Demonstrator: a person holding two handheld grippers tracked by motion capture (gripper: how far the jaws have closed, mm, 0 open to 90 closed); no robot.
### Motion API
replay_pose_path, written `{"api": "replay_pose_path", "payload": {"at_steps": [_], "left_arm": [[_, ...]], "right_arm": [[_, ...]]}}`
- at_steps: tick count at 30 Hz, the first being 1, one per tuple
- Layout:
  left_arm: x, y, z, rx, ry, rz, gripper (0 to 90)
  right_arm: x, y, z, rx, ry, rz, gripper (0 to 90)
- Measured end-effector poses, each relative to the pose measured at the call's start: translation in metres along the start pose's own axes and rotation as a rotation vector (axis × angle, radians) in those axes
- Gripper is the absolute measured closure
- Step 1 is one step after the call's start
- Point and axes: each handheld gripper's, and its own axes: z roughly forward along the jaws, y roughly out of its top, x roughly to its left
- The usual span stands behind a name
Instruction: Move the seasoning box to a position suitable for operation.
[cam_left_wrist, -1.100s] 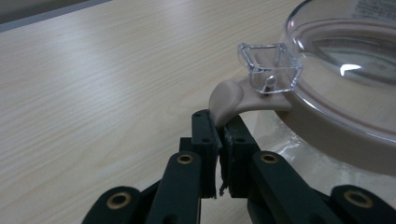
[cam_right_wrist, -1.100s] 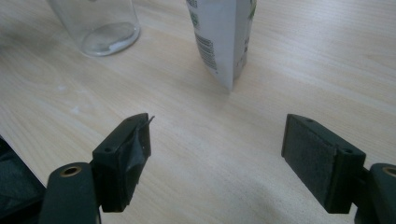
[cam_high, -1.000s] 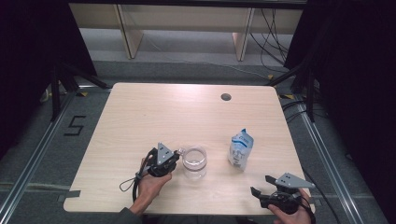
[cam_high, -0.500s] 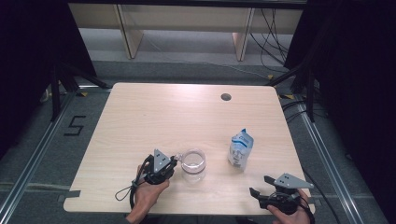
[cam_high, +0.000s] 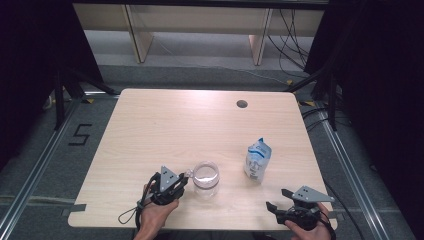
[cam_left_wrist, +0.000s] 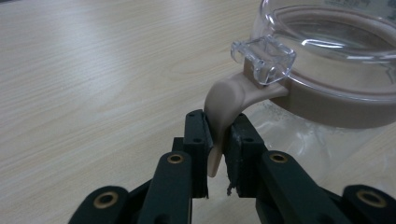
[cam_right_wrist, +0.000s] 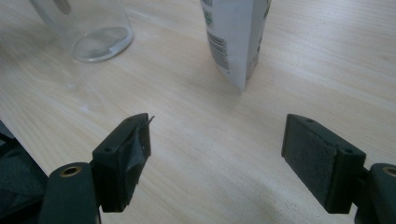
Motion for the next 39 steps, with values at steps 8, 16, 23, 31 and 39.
{"api": "replay_pose_path", "payload": {"at_steps": [8,16,23,31,39], "left_arm": [[-0.002,-0.002,-0.004,-0.002,-0.019,0.014,77.4],[-0.007,-0.003,-0.009,0.005,-0.052,0.014,75.2],[-0.016,-0.003,-0.007,0.001,-0.083,0.009,74.1],[-0.025,0.0,-0.001,-0.005,-0.106,0.061,74.2],[-0.027,0.003,0.005,-0.008,-0.131,0.084,74.4]], "right_arm": [[0.001,0.0,0.0,0.001,0.001,-0.005,24.6],[0.002,0.0,0.0,-0.001,-0.01,-0.011,24.6],[0.003,0.0,0.0,0.0,-0.012,-0.013,24.6],[0.003,0.001,0.0,0.0,0.001,-0.016,24.6],[0.006,0.0,0.0,0.004,-0.001,0.007,24.6]]}}
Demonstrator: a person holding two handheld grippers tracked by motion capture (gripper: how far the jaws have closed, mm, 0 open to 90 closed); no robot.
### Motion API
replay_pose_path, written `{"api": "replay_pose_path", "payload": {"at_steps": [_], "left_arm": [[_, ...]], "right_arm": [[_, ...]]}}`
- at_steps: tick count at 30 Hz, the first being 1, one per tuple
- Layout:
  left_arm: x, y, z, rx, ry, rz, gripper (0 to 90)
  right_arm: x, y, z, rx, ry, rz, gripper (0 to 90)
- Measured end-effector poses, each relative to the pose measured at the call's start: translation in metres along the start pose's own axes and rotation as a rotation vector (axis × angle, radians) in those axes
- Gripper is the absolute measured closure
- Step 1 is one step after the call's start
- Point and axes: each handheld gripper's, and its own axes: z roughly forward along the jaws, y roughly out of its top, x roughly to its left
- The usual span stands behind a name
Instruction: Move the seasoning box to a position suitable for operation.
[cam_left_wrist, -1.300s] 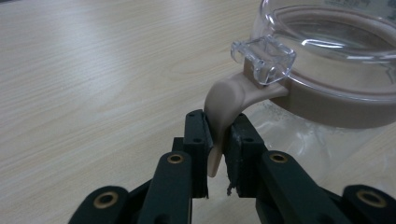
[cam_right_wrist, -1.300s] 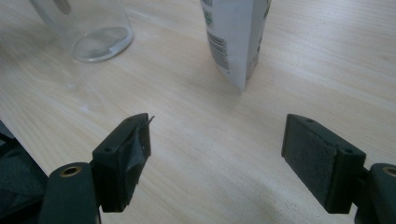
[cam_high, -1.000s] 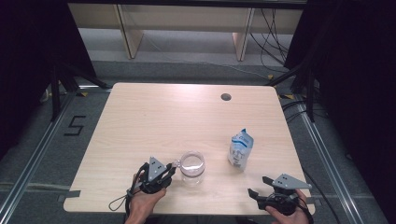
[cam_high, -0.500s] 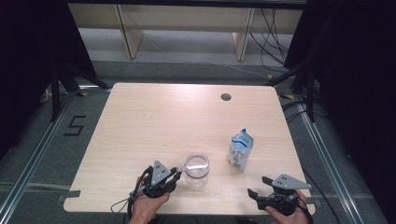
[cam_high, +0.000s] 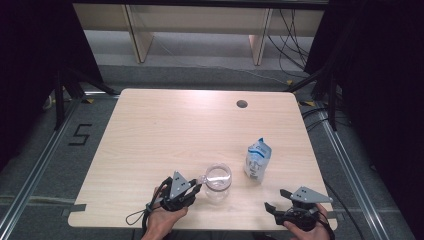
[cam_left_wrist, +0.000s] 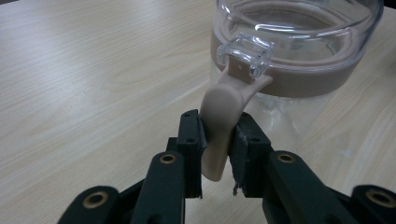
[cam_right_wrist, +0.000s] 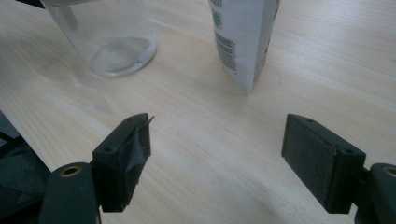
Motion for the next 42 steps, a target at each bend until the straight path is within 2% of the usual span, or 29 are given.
{"api": "replay_pose_path", "payload": {"at_steps": [6,7,8,9,10,11,14,15,16,17,18,19,20,23,24,26,27,28,29,30,34,35,36,37,38,39,42], "left_arm": [[0.004,0.001,0.003,-0.009,-0.014,-0.004,74.2],[0.005,0.002,0.004,-0.006,-0.016,-0.02,74.2],[0.007,0.003,0.005,-0.008,-0.019,-0.006,74.3],[0.007,0.003,0.006,-0.01,-0.021,-0.019,74.5],[0.009,0.004,0.007,-0.003,-0.024,-0.01,74.5],[0.01,0.004,0.007,0.006,-0.024,-0.013,74.4],[0.012,0.004,0.008,0.007,-0.036,-0.006,74.3],[0.011,0.004,0.008,0.007,-0.035,-0.024,72.8],[0.011,0.003,0.006,0.014,-0.045,-0.029,70.4],[0.011,0.003,0.006,0.014,-0.045,-0.029,68.0],[0.011,0.003,0.005,0.015,-0.048,-0.02,68.0],[0.01,0.003,0.003,0.008,-0.054,-0.024,61.2],[0.01,0.003,0.001,0.015,-0.06,-0.027,60.0],[0.009,0.004,-0.003,0.01,-0.048,-0.026,53.1],[0.01,0.004,-0.006,0.009,-0.047,-0.02,50.6],[0.013,0.003,-0.015,0.003,-0.051,-0.051,47.9],[0.013,0.003,-0.015,0.003,-0.051,-0.051,46.5],[0.016,0.003,-0.021,-0.005,-0.061,-0.057,44.8],[0.016,0.003,-0.021,-0.005,-0.061,-0.057,42.6],[0.017,0.003,-0.025,-0.006,-0.066,-0.081,40.7],[0.019,0.002,-0.029,-0.002,-0.072,-0.086,37.4],[0.018,0.001,-0.03,0.003,-0.064,-0.113,36.3],[0.018,0.001,-0.03,0.003,-0.064,-0.113,35.3],[0.018,0.001,-0.03,-0.001,-0.069,-0.111,35.3],[0.017,0.002,-0.03,0.0,-0.073,-0.131,34.7],[0.018,0.002,-0.03,0.005,-0.079,-0.126,33.4],[0.017,0.004,-0.031,0.002,-0.091,-0.131,31.8]], "right_arm": [[0.0,0.0,0.0,-0.001,0.005,-0.005,24.6],[0.001,0.0,0.0,0.004,0.003,0.009,24.7],[-0.001,0.0,0.0,0.0,0.005,-0.017,24.7],[0.0,0.0,0.001,0.0,0.002,-0.012,24.7],[0.002,0.0,0.0,0.001,0.006,0.001,24.7],[0.0,0.001,0.0,-0.004,-0.002,-0.032,24.8],[0.0,0.001,0.001,-0.003,0.003,-0.032,24.9],[0.001,0.001,0.002,0.0,0.017,-0.022,24.9],[0.001,0.001,0.001,-0.001,0.01,-0.027,25.0],[0.001,0.001,0.001,-0.001,0.01,-0.027,25.0],[0.003,0.001,0.0,0.012,0.013,-0.005,25.1],[0.003,0.001,0.001,0.0,0.007,-0.008,25.2],[0.004,0.001,0.001,-0.002,0.012,-0.006,25.4],[0.005,0.001,0.0,0.001,0.02,0.003,25.6],[0.002,0.002,0.001,0.001,0.025,-0.03,25.8],[0.002,0.002,0.001,0.003,0.026,-0.033,25.9],[0.003,0.002,0.001,0.004,0.03,-0.022,26.0],[0.002,0.002,0.002,-0.003,0.026,-0.046,26.1],[0.004,0.002,0.002,0.0,0.03,-0.029,26.3],[0.003,0.002,0.003,-0.01,0.039,-0.045,26.3],[0.003,0.002,0.003,-0.013,0.031,-0.05,26.5],[0.005,0.002,0.003,-0.004,0.036,-0.02,26.7],[0.005,0.002,0.003,-0.004,0.036,-0.02,26.7],[0.003,0.002,0.003,-0.011,0.042,-0.04,26.9],[0.003,0.002,0.004,-0.012,0.039,-0.046,27.1],[0.004,0.002,0.004,-0.01,0.053,-0.043,27.1],[0.005,0.002,0.004,-0.011,0.05,-0.044,27.2]]}}
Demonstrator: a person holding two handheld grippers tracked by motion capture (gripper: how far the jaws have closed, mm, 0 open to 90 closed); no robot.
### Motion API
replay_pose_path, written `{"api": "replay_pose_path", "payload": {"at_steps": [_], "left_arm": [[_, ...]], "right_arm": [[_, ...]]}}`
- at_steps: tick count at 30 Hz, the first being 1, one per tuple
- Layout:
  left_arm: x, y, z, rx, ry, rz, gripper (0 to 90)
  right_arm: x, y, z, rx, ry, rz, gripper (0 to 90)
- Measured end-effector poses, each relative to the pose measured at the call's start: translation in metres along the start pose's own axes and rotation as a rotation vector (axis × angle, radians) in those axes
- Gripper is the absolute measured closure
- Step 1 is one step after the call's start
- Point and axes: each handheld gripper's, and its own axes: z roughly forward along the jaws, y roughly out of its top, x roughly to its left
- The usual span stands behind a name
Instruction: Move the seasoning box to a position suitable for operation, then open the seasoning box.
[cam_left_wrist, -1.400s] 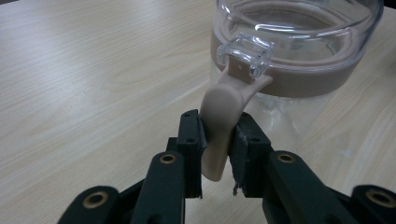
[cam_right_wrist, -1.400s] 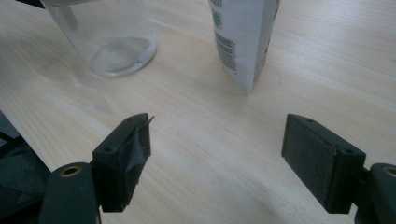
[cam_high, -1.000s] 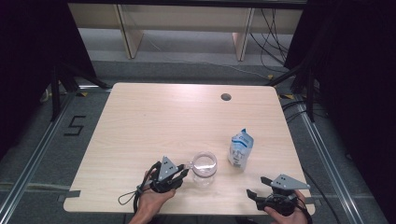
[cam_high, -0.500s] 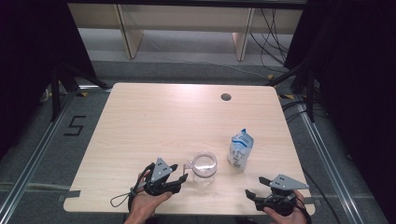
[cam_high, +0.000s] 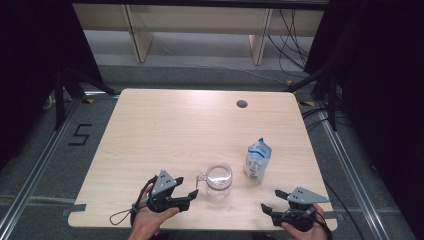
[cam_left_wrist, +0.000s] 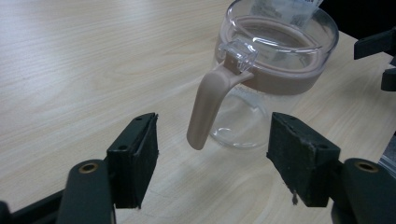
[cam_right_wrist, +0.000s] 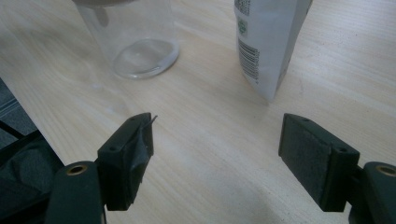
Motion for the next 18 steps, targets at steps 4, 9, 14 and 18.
{"api": "replay_pose_path", "payload": {"at_steps": [4,9,14,18], "left_arm": [[-0.002,0.002,-0.002,0.002,-0.01,-0.008,30.9],[-0.002,0.003,-0.003,0.007,-0.013,0.007,30.7],[-0.006,0.006,-0.002,0.006,-0.025,-0.002,30.7],[-0.009,0.012,-0.004,-0.009,-0.037,0.022,38.6]], "right_arm": [[0.0,0.001,0.0,0.006,-0.01,-0.023,27.2],[0.002,0.001,0.001,0.004,0.011,-0.005,27.2],[0.001,0.0,-0.001,0.013,0.008,0.004,27.2],[0.003,0.0,0.001,0.015,0.01,0.012,27.4]]}}
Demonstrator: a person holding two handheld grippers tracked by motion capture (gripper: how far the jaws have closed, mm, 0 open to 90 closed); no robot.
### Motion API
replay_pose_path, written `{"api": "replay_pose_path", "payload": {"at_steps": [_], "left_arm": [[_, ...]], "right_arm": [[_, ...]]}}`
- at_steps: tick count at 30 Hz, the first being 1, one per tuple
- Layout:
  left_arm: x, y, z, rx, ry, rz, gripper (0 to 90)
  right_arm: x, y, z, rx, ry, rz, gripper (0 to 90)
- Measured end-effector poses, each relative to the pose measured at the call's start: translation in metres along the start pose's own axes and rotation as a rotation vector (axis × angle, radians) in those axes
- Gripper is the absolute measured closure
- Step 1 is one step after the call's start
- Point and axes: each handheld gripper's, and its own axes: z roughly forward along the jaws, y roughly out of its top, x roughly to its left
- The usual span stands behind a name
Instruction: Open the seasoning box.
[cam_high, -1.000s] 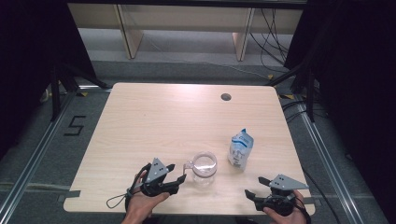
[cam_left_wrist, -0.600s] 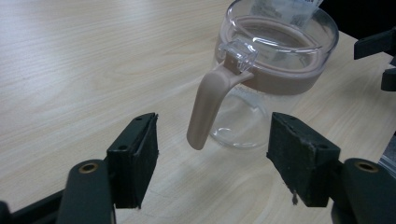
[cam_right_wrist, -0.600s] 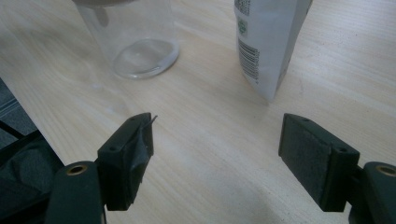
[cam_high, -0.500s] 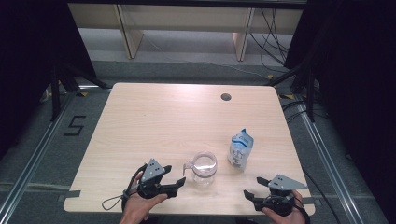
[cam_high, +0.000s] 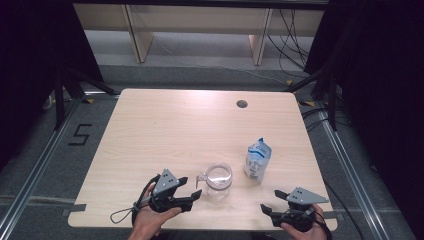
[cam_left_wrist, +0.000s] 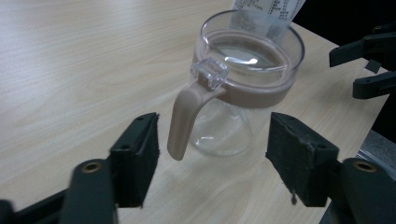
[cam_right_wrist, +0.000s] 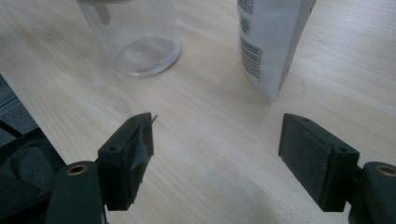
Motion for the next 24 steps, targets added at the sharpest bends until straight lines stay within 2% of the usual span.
{"api": "replay_pose_path", "payload": {"at_steps": [3,4,5,6,7,10,15,19,20,21,23,24], "left_arm": [[0.0,0.003,-0.001,-0.022,-0.01,0.02,50.4],[0.0,0.004,-0.002,-0.034,-0.015,0.021,50.4],[-0.001,0.006,-0.003,-0.044,-0.014,0.023,54.6],[-0.001,0.008,-0.003,-0.064,-0.008,0.026,60.3],[-0.002,0.012,-0.004,-0.088,-0.002,0.053,69.0],[0.0,0.018,-0.003,-0.095,0.017,0.065,79.6],[0.002,0.026,0.006,-0.111,0.019,0.055,85.9],[0.003,0.029,0.015,-0.098,0.032,0.071,87.3],[0.003,0.029,0.019,-0.102,0.031,0.069,87.8],[0.003,0.029,0.019,-0.102,0.031,0.069,88.1],[0.004,0.03,0.02,-0.091,0.037,0.069,88.4],[0.004,0.029,0.021,-0.088,0.036,0.062,88.7]], "right_arm": [[-0.001,0.0,0.0,-0.003,-0.003,-0.009,27.6],[-0.001,0.0,0.0,-0.003,-0.003,-0.009,27.6],[-0.002,0.001,0.0,-0.015,-0.016,-0.04,27.7],[-0.002,0.0,0.0,-0.011,-0.01,-0.036,27.9],[-0.001,0.0,0.001,-0.004,0.0,-0.022,28.1],[0.001,0.001,0.001,-0.003,0.003,-0.027,28.5],[0.0,0.001,0.001,0.0,0.009,-0.048,29.0],[0.001,0.001,0.001,-0.004,0.005,-0.048,29.6],[0.003,0.001,0.001,0.001,-0.004,-0.027,29.7],[0.003,0.001,0.001,0.001,-0.004,-0.027,29.7],[0.002,0.001,0.002,-0.001,0.013,-0.053,29.9],[0.003,0.002,0.001,0.002,-0.001,-0.054,30.0]]}}
